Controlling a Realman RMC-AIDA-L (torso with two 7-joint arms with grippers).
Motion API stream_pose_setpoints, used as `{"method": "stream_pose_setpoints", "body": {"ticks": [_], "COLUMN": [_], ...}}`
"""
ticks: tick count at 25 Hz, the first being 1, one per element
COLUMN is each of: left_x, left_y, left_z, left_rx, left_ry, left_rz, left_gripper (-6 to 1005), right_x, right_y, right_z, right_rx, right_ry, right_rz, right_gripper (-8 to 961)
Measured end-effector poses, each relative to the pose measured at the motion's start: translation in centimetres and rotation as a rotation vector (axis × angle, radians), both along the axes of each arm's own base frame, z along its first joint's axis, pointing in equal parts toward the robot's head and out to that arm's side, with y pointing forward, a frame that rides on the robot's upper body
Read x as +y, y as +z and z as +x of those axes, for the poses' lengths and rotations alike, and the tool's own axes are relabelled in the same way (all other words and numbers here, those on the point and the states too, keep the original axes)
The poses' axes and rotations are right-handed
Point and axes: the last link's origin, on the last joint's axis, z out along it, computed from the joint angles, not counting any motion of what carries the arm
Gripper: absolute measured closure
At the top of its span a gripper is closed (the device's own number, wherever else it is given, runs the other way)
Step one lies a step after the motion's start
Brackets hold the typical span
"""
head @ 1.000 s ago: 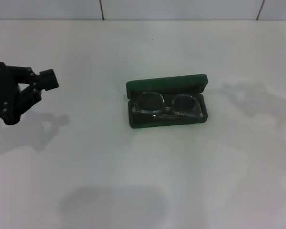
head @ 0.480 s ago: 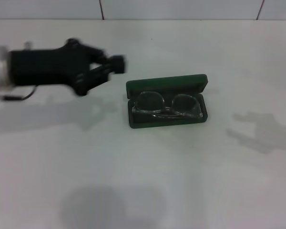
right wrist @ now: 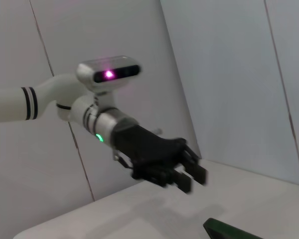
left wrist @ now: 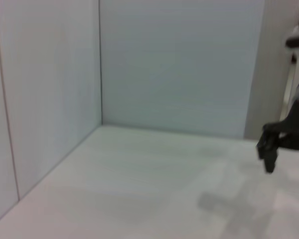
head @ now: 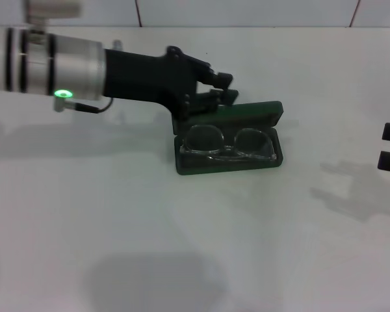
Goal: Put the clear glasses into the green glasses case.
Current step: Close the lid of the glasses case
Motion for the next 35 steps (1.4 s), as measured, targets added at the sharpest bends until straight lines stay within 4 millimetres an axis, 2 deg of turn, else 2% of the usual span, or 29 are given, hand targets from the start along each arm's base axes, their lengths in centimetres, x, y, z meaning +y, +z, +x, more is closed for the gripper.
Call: {"method": "stream_pose_setpoints", "body": {"ticks": [4, 12, 35], "left_x": [0.7, 2.8, 2.9], "left_y": [-1.9, -3.0, -4.9], "left_z": [0.8, 1.7, -1.3], "left_rx": [0.089, 0.11, 0.165], "left_ry": [-0.003, 0.104, 0.232], "left_rz": [0.014, 0.075, 0.099], "left_gripper": [723, 726, 781], "right_x": [-0.2, -0.4, 0.0], "right_y": [-0.5, -1.5, -3.1], "right_z": [0.3, 0.4, 0.6], "right_rx": [0.006, 0.013, -0.006], "right_ry": [-0.006, -0.009, -0.013], "right_rz": [-0.005, -0.025, -0.028], "right_gripper": [381, 381, 380]}}
